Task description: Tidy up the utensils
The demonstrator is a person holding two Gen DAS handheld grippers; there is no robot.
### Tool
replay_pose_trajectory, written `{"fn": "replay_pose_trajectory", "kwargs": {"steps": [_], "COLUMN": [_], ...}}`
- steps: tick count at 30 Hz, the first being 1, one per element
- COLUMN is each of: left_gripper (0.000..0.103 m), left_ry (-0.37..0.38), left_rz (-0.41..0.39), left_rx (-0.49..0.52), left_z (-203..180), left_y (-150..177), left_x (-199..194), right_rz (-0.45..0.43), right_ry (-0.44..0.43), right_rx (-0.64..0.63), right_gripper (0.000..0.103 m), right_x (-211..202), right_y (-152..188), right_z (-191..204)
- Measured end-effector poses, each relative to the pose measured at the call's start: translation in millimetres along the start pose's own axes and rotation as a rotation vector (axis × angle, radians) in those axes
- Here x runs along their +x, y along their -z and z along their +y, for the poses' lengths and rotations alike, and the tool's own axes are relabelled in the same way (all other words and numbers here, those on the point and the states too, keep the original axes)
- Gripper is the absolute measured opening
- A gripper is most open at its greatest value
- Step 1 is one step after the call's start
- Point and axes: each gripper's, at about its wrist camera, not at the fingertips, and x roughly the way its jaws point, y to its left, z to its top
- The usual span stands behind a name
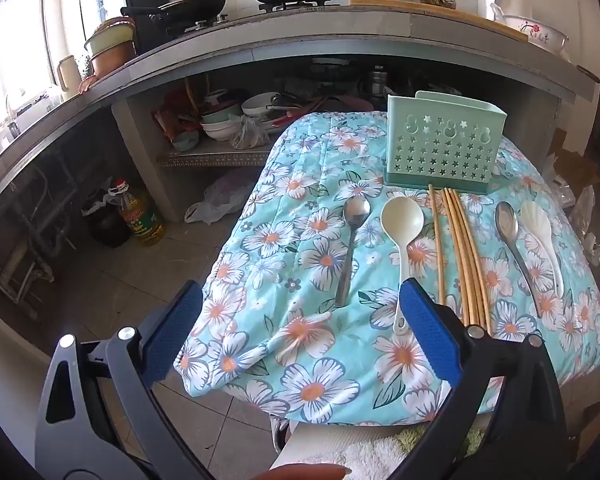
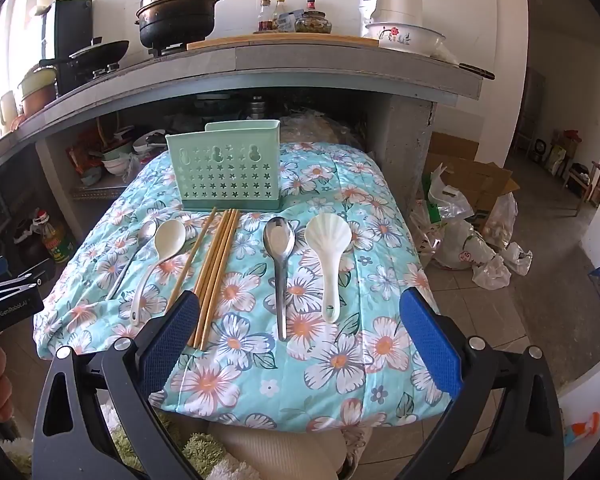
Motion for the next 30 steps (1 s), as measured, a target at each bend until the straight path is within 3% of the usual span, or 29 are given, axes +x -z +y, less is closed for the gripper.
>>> {"fn": "replay_pose_trajectory", "kwargs": {"steps": [16, 30], "left_gripper": [0.095, 0.095], "left_ry": [0.006, 0.006], "left_rz": [-0.074, -0.093], "left_rx": [-0.002, -0.006], "left_z": [-2.5, -2.6], "left_y": [-1.1, -1.3], "left_x": [-13.0, -18.3], "right_rz": [0.0, -0.001], "right_ry": [0.001, 0.0], "right_rx": [0.0, 0.0], "right_gripper": [0.098, 0.098], "right_x": [-0.1, -0.1], "right_y": [0.9, 1.0], "right_z": [0.8, 1.7]}}
